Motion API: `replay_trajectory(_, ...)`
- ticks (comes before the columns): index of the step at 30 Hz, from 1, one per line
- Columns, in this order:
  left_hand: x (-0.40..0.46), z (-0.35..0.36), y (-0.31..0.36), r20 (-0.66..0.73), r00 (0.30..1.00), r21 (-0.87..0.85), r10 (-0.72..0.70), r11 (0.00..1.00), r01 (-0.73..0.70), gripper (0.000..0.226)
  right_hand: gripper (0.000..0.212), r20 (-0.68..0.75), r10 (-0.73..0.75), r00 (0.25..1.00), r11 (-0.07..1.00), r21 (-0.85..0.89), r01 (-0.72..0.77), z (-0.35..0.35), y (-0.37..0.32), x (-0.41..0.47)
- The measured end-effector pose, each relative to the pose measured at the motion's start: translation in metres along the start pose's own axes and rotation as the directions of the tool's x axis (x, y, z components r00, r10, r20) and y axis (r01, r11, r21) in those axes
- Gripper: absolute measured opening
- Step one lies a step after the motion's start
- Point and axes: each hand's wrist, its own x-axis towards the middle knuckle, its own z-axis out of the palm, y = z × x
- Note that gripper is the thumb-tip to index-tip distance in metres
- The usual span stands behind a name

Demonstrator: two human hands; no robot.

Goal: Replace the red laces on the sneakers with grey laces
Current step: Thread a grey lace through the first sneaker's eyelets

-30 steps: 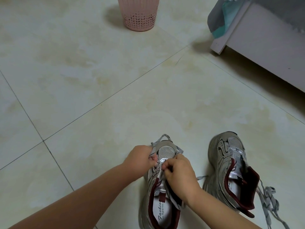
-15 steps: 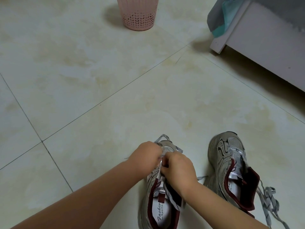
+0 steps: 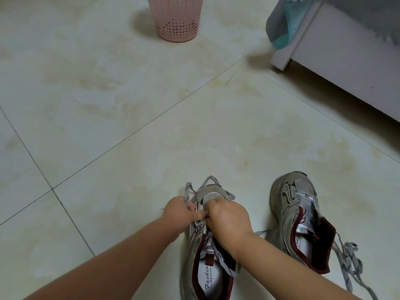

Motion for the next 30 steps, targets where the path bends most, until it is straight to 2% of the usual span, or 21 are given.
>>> replay_trajectory(3,-0.002,0.005,-0.004,-0.016,0.999,-0.02,-0.029,0.999,0.028,0.03,0.025,0.041,-0.065,0.997,0.996,-0.054,0.067,-0.003,-0.003,0.001)
replay_trajectory(6,-0.004,0.003,-0.005,-0.059,0.986,0.162,0.154,0.976,-0.143,0.024,0.028,0.07,-0.111,0.991,0.988,-0.096,0.117,-0.005,-0.005,0.001)
replay_trajectory(8,-0.009,0.0,-0.002,0.008,0.973,0.213,0.229,0.951,-0.225,0.024,0.03,0.095,-0.142,0.985,0.981,-0.116,0.153,-0.006,-0.007,0.001)
replay_trajectory(11,-0.023,-0.003,0.002,0.272,0.946,-0.037,0.177,0.984,-0.173,0.022,0.031,0.152,-0.209,0.966,0.961,-0.149,0.232,-0.007,-0.009,0.002)
replay_trajectory(14,-0.03,-0.01,0.003,0.398,0.916,0.034,0.053,0.997,-0.073,0.041,0.032,0.179,-0.269,0.946,0.939,-0.169,0.299,-0.008,-0.006,0.002)
replay_trajectory(17,-0.032,-0.015,0.002,0.454,0.891,0.133,-0.025,0.99,-0.04,0.064,0.031,0.191,-0.336,0.922,0.915,-0.163,0.368,-0.011,0.0,0.003)
replay_trajectory(19,-0.036,-0.012,-0.001,0.44,0.896,0.2,-0.054,0.979,-0.039,0.075,0.034,0.181,-0.377,0.908,0.904,-0.141,0.403,-0.012,0.005,0.003)
replay_trajectory(21,-0.041,-0.005,-0.006,0.367,0.93,0.169,-0.02,0.985,-0.045,0.062,0.035,0.169,-0.405,0.899,0.9,-0.101,0.424,-0.014,0.009,0.002)
replay_trajectory(23,-0.047,0.002,-0.01,0.278,0.96,0.052,0.021,0.998,-0.036,0.044,0.03,0.163,-0.395,0.904,0.912,-0.049,0.408,-0.017,0.011,0.0)
replay_trajectory(26,-0.047,0.005,-0.02,0.195,0.98,0.001,0.045,0.999,-0.046,0.025,0.018,0.114,-0.359,0.927,0.933,0.068,0.353,-0.025,0.017,-0.007)
replay_trajectory(30,-0.047,0.007,-0.023,0.16,0.986,0.017,0.052,0.998,-0.055,0.024,0.016,-0.018,-0.221,0.975,0.958,0.181,0.221,-0.03,0.029,-0.02)
